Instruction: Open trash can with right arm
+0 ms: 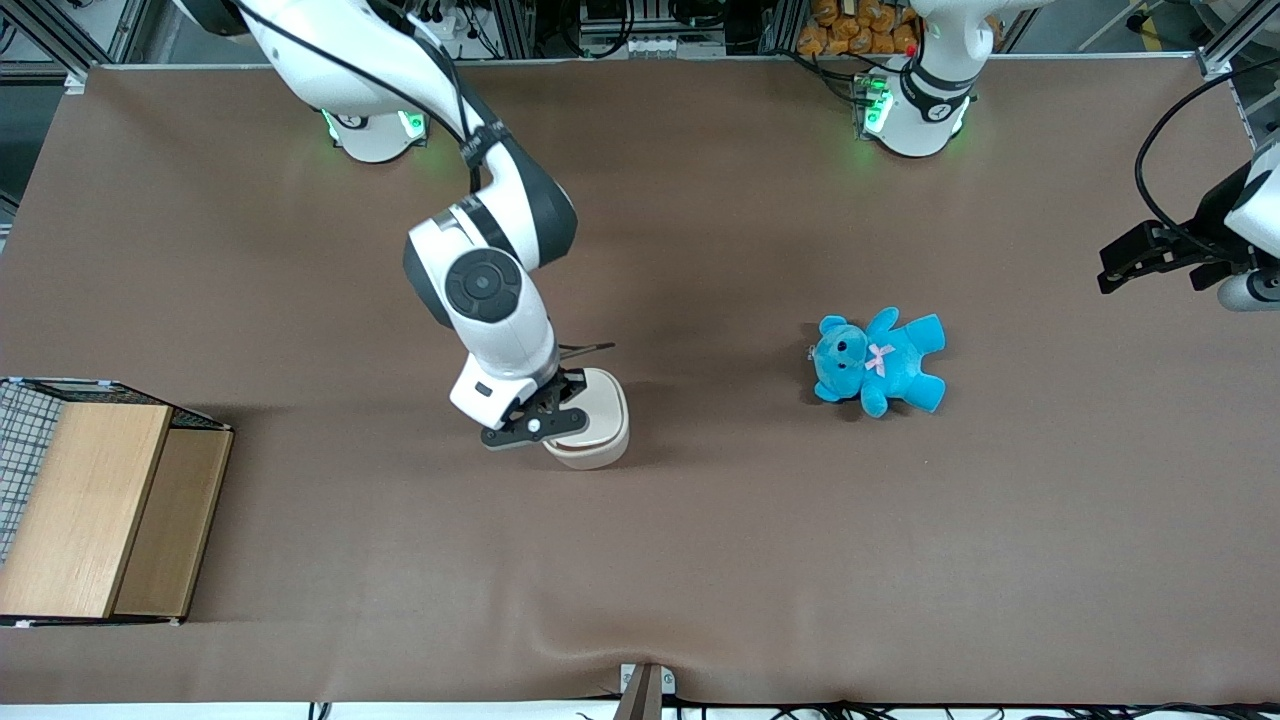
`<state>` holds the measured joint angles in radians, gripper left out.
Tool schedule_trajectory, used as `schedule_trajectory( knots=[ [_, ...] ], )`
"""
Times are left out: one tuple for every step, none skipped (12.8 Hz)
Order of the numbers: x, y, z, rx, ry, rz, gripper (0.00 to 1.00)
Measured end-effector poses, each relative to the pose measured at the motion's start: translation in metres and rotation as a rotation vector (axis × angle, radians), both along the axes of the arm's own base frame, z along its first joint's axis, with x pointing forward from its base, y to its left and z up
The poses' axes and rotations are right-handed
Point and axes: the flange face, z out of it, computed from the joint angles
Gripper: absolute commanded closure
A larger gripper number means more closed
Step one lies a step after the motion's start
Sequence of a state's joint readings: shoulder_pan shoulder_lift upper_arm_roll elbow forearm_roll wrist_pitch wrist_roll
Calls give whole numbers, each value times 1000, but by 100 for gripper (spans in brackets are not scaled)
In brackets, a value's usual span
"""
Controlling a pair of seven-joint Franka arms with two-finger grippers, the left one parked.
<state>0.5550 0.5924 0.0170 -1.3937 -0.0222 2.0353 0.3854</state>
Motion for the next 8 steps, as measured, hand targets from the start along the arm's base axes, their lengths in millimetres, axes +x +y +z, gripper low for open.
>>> schedule_trajectory(
  knots=[
    [-2,-1,14,7,-5,-2,100],
    [-3,-3,28,12,-14,-4,100],
    [-4,-6,40,14,-18,-7,89],
    [-5,-12,52,10,-18,-15,66],
    [-4,-23,69,8,-23,-29,32],
    [-3,-37,91,8,-29,-47,7],
    [-4,-52,113,8,-31,-66,0],
    [-6,-69,137,8,-33,-87,0]
  ],
)
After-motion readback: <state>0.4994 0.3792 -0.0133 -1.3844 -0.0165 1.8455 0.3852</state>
